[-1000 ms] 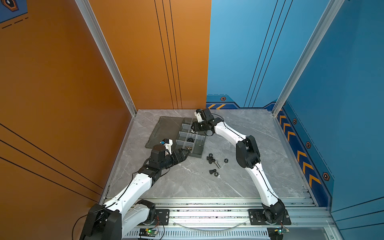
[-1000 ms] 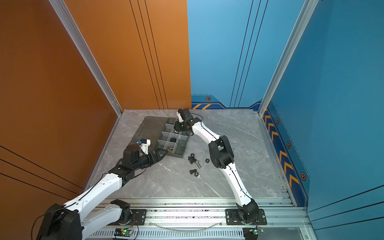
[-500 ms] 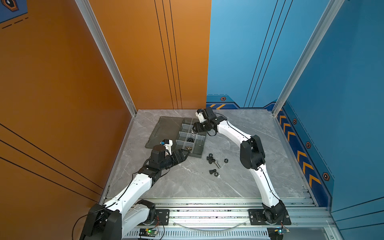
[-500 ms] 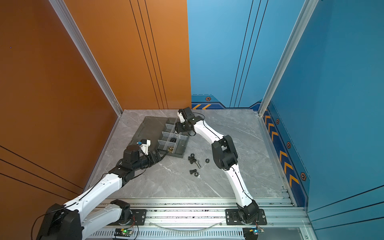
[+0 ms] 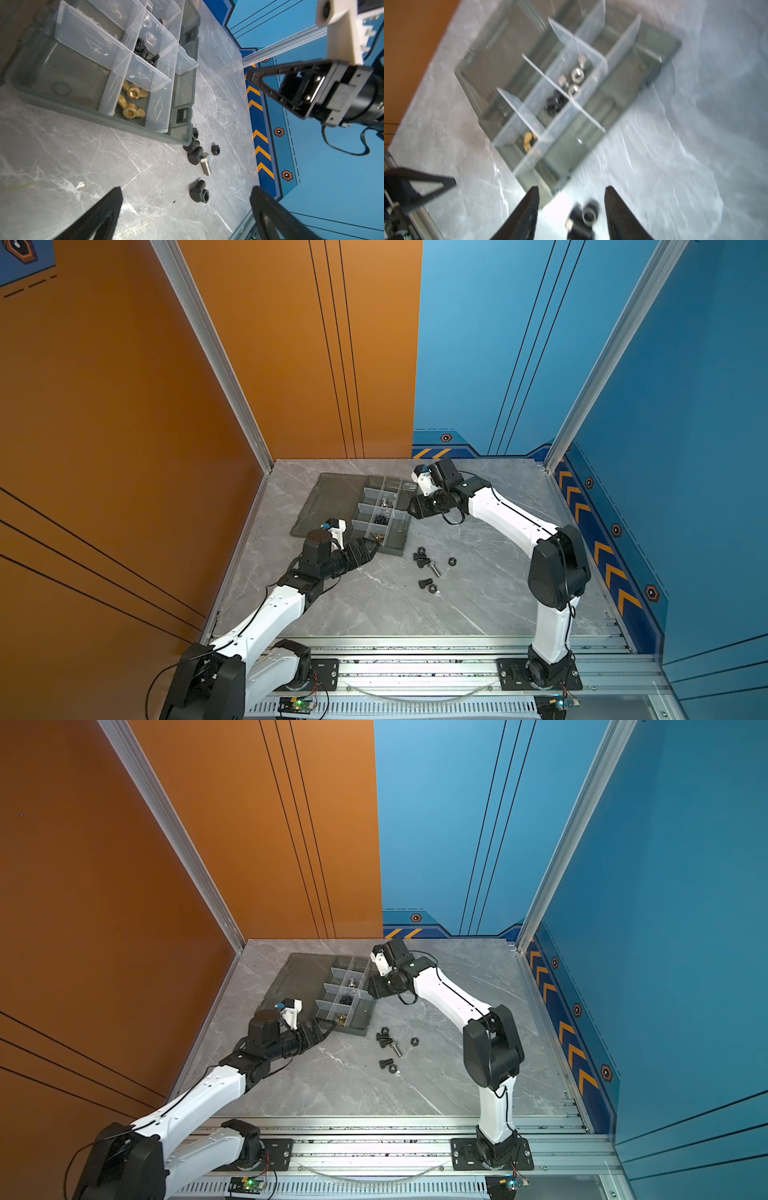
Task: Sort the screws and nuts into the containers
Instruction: 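Move the open right gripper down over the black bolts and nuts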
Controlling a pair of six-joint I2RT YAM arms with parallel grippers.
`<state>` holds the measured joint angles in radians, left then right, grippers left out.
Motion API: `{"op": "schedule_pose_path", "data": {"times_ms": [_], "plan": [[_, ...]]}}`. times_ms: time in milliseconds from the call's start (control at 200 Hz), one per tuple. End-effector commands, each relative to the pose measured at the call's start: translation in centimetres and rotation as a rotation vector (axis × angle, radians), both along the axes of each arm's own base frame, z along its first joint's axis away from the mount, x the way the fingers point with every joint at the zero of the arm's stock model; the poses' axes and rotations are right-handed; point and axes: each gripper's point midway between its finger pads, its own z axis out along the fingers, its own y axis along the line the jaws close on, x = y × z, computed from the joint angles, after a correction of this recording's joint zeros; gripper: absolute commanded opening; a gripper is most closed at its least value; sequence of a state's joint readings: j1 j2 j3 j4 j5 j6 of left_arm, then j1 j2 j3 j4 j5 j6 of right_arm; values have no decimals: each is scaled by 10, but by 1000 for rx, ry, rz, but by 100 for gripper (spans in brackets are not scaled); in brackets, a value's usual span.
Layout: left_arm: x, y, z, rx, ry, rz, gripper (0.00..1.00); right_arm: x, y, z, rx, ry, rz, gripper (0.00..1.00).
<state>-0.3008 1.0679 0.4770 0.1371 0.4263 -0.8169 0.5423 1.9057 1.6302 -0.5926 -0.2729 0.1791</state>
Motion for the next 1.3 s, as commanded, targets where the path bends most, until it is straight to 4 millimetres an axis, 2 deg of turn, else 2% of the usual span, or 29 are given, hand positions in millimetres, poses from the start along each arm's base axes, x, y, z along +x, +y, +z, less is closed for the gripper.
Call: {"op": "schedule_pose_path", "data": {"times_ms": [0, 230, 431, 596, 836, 991, 1011, 1071, 1297], "plan": [[3, -2, 1, -3, -12, -1, 98, -30, -27, -18, -96, 65, 7, 54], [4, -6, -2, -1, -2, -12, 98, -82, -61, -51, -201, 169, 11, 54], [8, -9, -3, 3, 4, -19, 98, -127, -67, -69, -219, 242, 99, 53], [7, -12, -6, 4, 11, -25, 98, -152, -67, -77, -240, 284, 144, 53], [8, -14, -6, 5, 10, -31, 98, -169, -59, -84, -277, 303, 169, 53], [9, -15, -5, 5, 10, -34, 98, -173, -61, -92, -318, 307, 157, 53], [9, -15, -5, 5, 8, -33, 98, -180, -55, -94, -329, 304, 181, 53], [9, -14, -5, 7, 7, -34, 98, -183, -55, -98, -341, 312, 184, 53], [10, -10, -5, 10, 8, -19, 98, -187, -56, -104, -364, 318, 182, 52]]}}
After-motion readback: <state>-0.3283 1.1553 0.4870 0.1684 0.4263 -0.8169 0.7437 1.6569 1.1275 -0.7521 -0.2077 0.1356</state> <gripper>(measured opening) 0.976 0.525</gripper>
